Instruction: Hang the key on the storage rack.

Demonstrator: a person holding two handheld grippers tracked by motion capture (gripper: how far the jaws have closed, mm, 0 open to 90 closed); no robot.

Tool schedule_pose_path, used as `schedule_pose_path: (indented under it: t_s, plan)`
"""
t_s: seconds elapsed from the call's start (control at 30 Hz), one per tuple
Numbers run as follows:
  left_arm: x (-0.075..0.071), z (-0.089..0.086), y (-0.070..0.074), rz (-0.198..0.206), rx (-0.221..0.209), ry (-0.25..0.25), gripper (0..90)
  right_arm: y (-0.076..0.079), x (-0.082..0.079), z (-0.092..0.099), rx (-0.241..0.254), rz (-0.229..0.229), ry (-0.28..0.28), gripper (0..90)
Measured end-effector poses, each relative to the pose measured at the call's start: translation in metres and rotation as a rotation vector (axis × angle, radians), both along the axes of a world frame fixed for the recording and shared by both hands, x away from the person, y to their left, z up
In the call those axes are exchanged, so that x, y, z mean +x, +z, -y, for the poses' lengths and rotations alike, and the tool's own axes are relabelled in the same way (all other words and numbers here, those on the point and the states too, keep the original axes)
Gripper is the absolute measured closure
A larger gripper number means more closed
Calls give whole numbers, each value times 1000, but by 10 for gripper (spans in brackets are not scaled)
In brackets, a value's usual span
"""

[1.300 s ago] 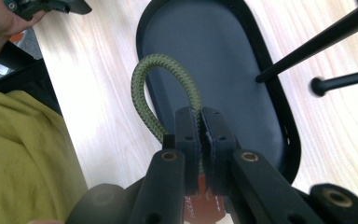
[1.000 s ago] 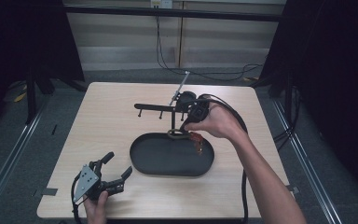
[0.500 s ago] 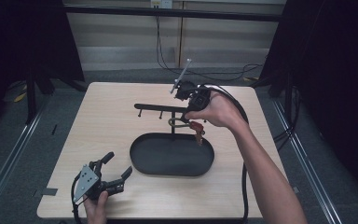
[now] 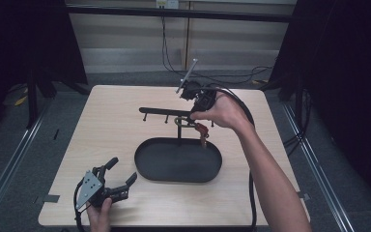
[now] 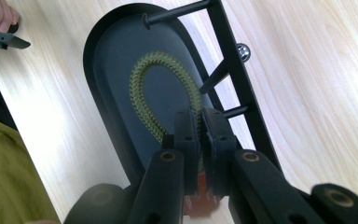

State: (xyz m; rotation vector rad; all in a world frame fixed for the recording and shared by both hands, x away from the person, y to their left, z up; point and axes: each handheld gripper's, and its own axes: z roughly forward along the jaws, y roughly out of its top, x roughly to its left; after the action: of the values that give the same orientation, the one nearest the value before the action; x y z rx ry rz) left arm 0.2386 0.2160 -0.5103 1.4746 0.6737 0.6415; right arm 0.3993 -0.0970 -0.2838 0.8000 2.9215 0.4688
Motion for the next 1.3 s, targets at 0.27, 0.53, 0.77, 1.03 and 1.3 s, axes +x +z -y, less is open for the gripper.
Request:
schedule_pose_path:
  t_s: [0.27, 0.53, 0.77, 1.03, 1.3]
  plan:
    - [0, 0, 0, 0, 3, -2, 156, 1, 1, 2, 15, -1, -5, 816]
    - [0, 0, 0, 3, 5, 0, 156, -1, 4, 2, 16, 10, -18, 789]
    - [0, 0, 0, 2, 5, 0, 156, 0, 4, 3, 27, -1, -20, 789]
    - [1, -1, 0, 7, 16, -5, 156, 3, -4, 14, 82, 9, -39, 780]
    - [0, -1, 0, 4, 16, -2, 156, -4, -18, 28, 162, 31, -67, 753]
